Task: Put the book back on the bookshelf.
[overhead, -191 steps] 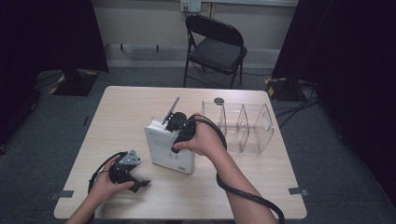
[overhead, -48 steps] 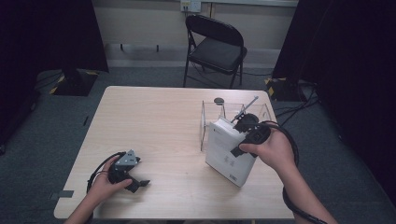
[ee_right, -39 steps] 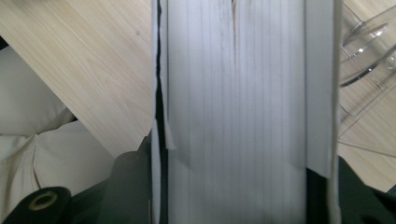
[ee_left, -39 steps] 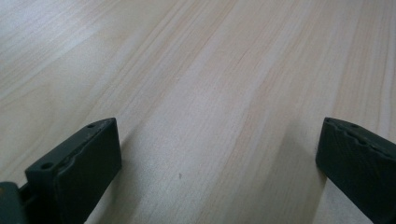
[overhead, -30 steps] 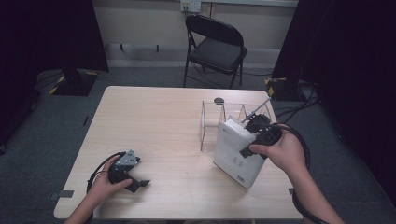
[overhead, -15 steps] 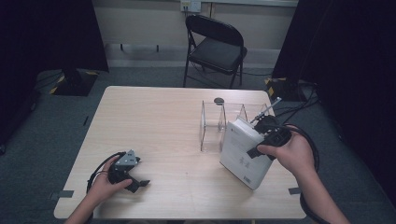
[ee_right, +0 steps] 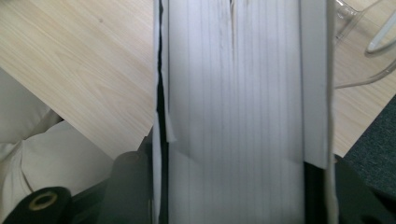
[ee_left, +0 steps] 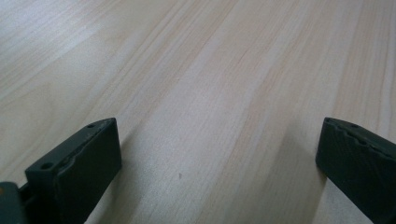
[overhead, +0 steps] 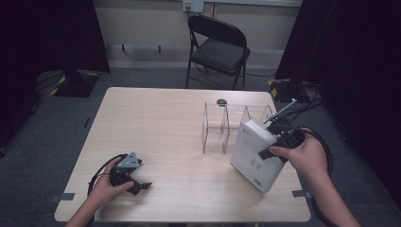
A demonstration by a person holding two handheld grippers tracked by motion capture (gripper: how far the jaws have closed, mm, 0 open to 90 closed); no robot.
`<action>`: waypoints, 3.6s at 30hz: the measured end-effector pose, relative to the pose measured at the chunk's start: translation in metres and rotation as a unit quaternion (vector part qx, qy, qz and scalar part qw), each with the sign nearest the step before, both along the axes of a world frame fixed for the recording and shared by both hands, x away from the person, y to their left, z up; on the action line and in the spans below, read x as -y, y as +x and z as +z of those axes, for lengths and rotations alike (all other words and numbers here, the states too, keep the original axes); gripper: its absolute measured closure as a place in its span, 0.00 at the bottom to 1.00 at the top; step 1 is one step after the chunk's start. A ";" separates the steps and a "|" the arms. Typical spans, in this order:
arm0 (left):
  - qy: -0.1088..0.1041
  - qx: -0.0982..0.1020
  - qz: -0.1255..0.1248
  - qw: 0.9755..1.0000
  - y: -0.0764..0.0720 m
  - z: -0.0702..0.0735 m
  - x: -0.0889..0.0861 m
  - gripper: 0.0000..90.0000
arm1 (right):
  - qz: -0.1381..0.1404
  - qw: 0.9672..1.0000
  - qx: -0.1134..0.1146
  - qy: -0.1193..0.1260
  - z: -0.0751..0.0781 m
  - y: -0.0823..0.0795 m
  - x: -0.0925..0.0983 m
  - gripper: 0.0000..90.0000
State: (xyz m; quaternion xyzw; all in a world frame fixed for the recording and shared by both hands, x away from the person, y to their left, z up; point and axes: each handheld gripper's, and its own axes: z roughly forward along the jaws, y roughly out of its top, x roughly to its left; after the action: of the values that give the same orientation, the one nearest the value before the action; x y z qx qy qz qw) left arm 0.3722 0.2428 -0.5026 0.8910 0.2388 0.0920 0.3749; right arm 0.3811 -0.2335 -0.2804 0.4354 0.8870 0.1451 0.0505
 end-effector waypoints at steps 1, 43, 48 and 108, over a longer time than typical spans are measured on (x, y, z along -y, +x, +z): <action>0.000 0.000 0.000 1.000 0.000 0.000 0.000 0.00 | -0.002 1.000 0.001 -0.001 0.000 0.000 0.002 0.58; 0.001 0.000 -0.001 1.000 0.000 0.000 0.000 0.00 | -0.073 0.997 -0.006 0.000 0.001 -0.006 0.055 0.58; 0.002 0.000 -0.002 1.000 0.000 0.000 0.000 0.00 | -0.086 0.996 -0.014 0.001 -0.002 -0.005 0.057 0.58; 0.002 0.000 -0.002 1.000 0.000 0.000 0.000 0.00 | -0.177 0.984 0.001 -0.002 0.004 0.042 0.047 0.58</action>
State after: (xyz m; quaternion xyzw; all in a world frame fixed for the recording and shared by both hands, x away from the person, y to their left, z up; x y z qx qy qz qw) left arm 0.3724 0.2430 -0.5024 0.8920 0.2369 0.0923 0.3736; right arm 0.4232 -0.2801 -0.2768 0.5854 0.7961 0.1329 0.0769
